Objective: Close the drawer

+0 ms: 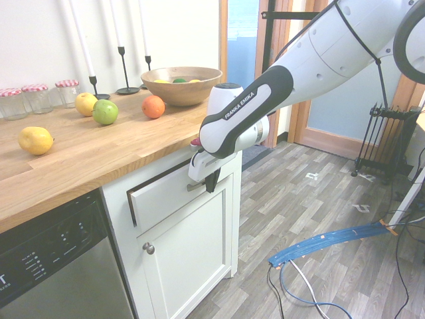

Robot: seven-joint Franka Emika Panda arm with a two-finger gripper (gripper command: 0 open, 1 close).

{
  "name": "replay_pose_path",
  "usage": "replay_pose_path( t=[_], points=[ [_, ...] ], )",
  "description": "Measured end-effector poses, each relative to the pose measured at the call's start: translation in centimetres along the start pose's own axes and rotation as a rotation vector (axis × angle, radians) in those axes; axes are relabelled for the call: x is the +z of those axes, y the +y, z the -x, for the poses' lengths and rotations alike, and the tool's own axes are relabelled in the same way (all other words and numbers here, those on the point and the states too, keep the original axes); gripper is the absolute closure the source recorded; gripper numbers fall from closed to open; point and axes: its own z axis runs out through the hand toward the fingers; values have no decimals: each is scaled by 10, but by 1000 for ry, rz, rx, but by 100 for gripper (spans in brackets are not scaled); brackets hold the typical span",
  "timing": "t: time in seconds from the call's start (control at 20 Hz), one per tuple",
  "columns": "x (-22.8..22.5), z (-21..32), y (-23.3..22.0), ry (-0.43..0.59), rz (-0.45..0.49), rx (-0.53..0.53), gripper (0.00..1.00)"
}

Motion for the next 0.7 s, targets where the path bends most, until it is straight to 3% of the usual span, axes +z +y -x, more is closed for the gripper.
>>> replay_pose_path(
  t=[0.25, 0.7],
  points=[
    [12, 16, 44, -94, 72, 20, 100],
    [-56, 60, 103, -166, 100, 19, 100]
  ],
)
